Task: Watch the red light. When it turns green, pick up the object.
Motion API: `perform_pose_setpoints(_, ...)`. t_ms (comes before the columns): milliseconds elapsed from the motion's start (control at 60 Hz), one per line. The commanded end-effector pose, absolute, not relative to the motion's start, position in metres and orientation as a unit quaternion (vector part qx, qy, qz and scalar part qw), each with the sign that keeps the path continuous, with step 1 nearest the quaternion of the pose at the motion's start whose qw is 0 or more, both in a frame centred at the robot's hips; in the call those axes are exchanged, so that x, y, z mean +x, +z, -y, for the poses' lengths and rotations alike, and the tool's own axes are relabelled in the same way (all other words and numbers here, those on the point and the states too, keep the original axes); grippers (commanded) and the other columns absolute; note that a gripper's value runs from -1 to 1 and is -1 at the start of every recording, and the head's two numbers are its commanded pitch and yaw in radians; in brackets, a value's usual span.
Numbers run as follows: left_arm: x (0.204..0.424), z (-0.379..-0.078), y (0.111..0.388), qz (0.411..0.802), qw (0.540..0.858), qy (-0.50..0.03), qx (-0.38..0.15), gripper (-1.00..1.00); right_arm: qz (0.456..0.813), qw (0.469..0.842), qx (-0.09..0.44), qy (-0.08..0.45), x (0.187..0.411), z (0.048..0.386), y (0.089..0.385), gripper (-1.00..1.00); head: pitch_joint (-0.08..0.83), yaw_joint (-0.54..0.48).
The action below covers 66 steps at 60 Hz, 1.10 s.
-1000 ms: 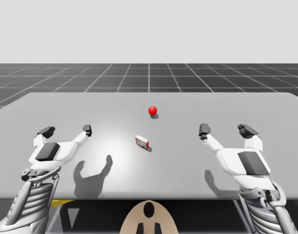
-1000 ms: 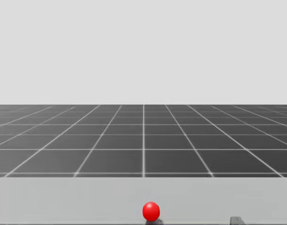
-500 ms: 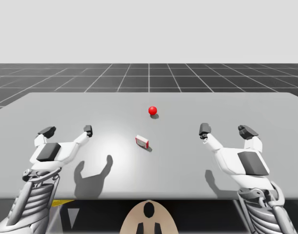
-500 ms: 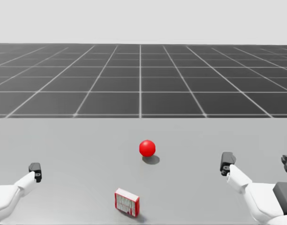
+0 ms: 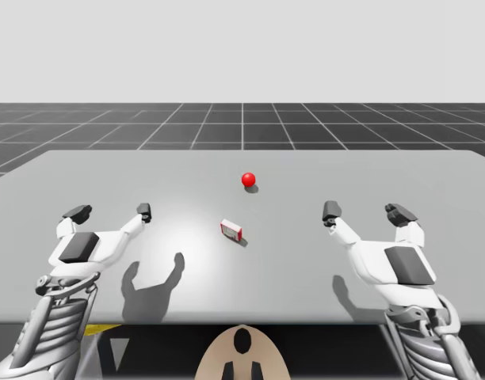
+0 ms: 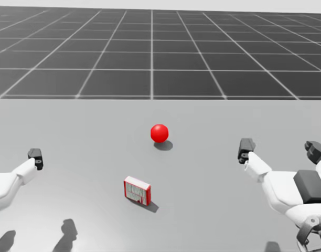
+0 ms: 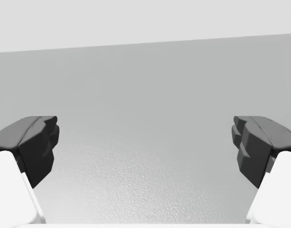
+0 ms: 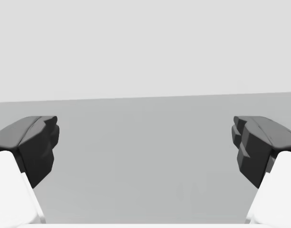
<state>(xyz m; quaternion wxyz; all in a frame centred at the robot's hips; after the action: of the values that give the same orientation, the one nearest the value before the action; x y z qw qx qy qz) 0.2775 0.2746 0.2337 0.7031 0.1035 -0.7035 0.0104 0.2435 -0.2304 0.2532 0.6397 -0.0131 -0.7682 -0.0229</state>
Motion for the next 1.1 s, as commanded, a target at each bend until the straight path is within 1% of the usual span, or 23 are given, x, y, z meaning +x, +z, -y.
perform_pose_setpoints(17, 0.2771, -0.2741, 0.2340, 0.704, 0.703, 0.009, 0.101, -1.00, 0.766, 0.642, -0.007, -0.025, 0.2432, 0.2266, 0.2508, -1.00, 0.413, -0.04)
perform_pose_setpoints(1100, 0.2762, -0.2719, 0.2338, 0.704, 0.703, 0.004, 0.101, -1.00, 0.765, 0.643, -0.009, -0.021, 0.2432, 0.2252, 0.2499, -1.00, 0.416, -0.04)
